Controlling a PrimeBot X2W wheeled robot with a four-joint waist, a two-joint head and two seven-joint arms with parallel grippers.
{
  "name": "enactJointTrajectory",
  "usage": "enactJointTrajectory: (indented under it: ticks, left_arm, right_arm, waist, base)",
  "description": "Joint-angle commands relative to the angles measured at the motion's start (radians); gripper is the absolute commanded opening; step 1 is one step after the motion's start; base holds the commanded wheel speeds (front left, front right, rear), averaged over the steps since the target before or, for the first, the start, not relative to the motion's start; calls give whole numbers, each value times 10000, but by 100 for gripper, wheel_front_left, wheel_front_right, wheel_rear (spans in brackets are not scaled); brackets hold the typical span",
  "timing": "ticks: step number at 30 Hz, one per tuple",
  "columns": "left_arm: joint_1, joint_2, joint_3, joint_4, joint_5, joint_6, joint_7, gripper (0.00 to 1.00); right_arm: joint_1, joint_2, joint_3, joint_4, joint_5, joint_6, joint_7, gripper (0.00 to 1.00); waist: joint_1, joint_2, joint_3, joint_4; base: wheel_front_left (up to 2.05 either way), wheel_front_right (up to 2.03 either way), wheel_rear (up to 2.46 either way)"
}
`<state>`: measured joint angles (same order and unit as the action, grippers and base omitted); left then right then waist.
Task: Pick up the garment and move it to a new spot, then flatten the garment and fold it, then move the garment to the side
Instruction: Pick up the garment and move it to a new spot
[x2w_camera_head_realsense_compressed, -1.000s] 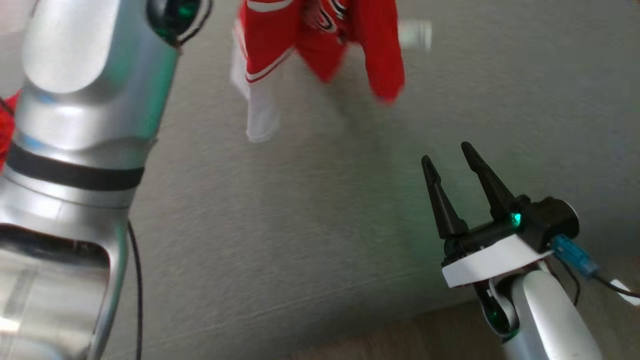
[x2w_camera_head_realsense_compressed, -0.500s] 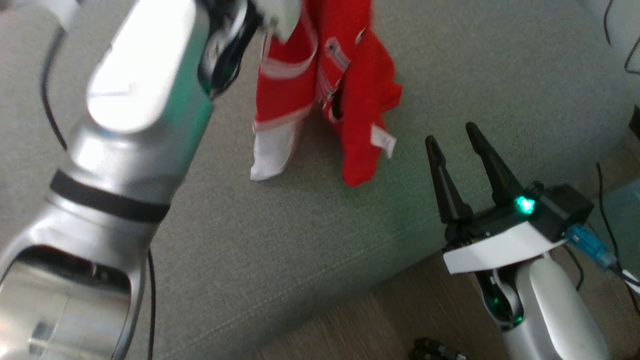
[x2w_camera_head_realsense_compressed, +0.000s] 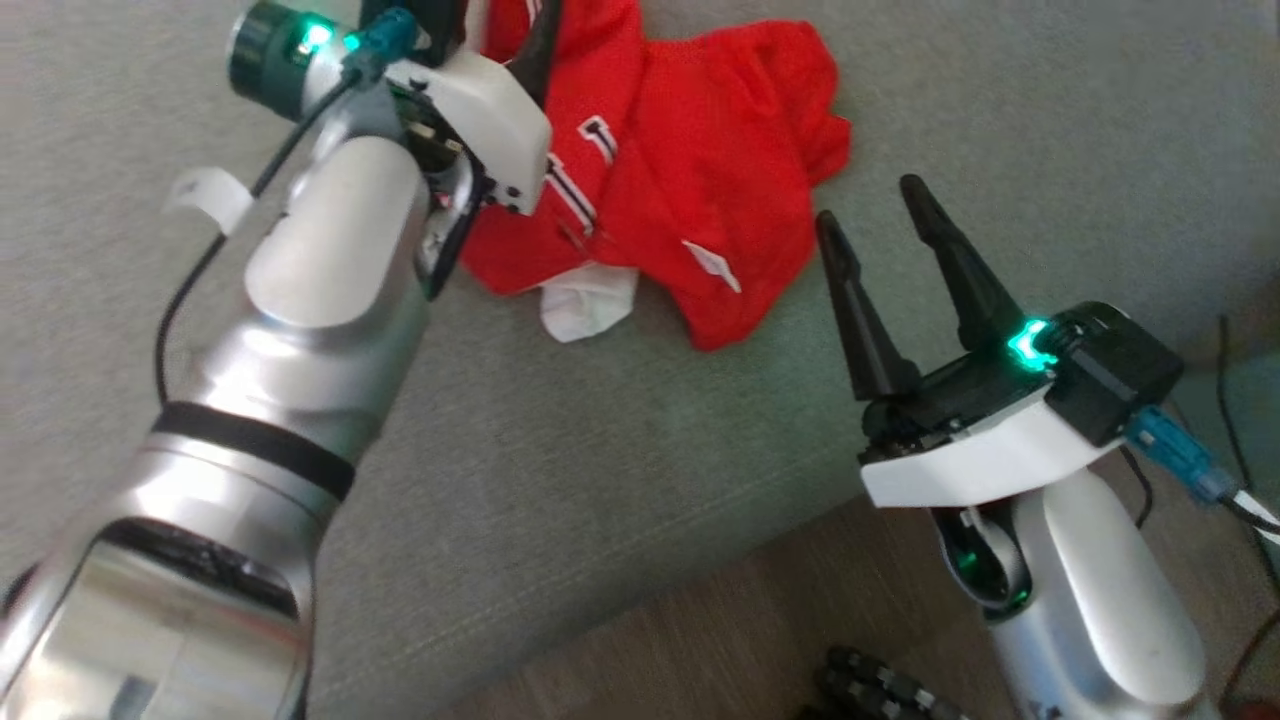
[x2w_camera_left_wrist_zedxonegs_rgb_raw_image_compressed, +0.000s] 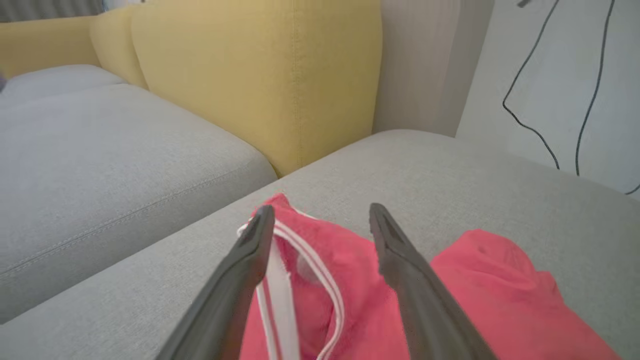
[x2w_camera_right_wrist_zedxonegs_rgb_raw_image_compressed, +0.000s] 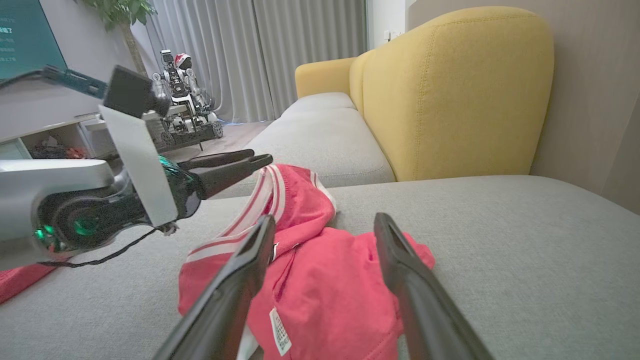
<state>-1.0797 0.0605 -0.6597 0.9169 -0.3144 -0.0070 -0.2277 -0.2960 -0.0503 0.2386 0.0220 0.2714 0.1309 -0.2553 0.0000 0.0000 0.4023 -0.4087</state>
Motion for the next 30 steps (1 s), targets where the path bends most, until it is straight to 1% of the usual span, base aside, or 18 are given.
enactJointTrajectory:
  ticks: [1,3,5,8,11,12,13,15,16,21,24,27,30]
  left_arm:
    - [-144,45,337,-410,-123,135,-240,100]
    - [212,4,447,-748,-208,285,-317,100]
    - [770,13,710,-1684,-171,564,-332,100]
    - [2176,275,1152,-3270,102,995,-336,100]
    - [3973,626,1724,-4964,460,1496,-338,100]
    - [3973,626,1724,-4964,460,1496,-338,100]
    - [4623,702,1982,-5533,546,1694,-338,100]
    - [5873,815,2358,-6567,807,1941,-338,100]
    - [7034,819,2708,-7295,1024,2160,-339,100]
    - [9416,587,3523,-8529,1556,2626,-339,100]
    - [10430,388,3844,-9288,1767,2699,-340,100]
    - [11155,244,4085,-9849,1941,2608,-340,100]
    - [11761,156,4279,-10277,2160,2525,-340,100]
  right_arm:
    - [104,1,5,-216,-107,-2,-65,100]
    - [236,1,-200,-117,-177,-2,-65,100]
    - [388,1,-407,3,-248,-2,-65,100]
    - [627,1,-713,246,-223,-2,-65,100]
    - [858,1,-818,476,-361,-2,-65,100]
    - [858,1,-818,476,-361,-2,-65,100]
    - [939,1,-849,556,-434,-2,-65,100]
    - [1124,1,-1002,731,-599,-2,-65,100]
    - [1344,1,-1165,889,-724,-2,-65,100]
    - [1981,1,-1352,1080,-1007,-2,-65,100]
    - [2280,1,-1648,1026,-1162,-2,-65,100]
    - [2582,1,-2147,857,-1346,-2,-65,100]
    - [2894,1,-2460,690,-1477,-2,-65,100]
  waist:
    - [0,0,-402,529]
    - [0,0,-668,931]
    - [0,0,-929,1356]
    - [0,0,-1360,2005]
    - [0,0,-1839,2557]
    - [0,0,-1839,2557]
    - [0,0,-1994,2713]
    - [0,0,-2339,3042]
    - [0,0,-2719,3328]
    - [0,0,-3520,3863]
    - [0,0,-3766,4106]
    - [0,0,-3939,4252]
    - [0,0,-4104,4253]
  base:
    - [0,0,0]
    - [0,0,0]
    - [0,0,0]
    - [0,0,0]
    - [0,0,0]
    - [0,0,0]
    - [0,0,0]
    - [0,0,0]
    - [0,0,0]
    - [0,0,0]
    - [0,0,0]
    - [0,0,0]
    - [0,0,0]
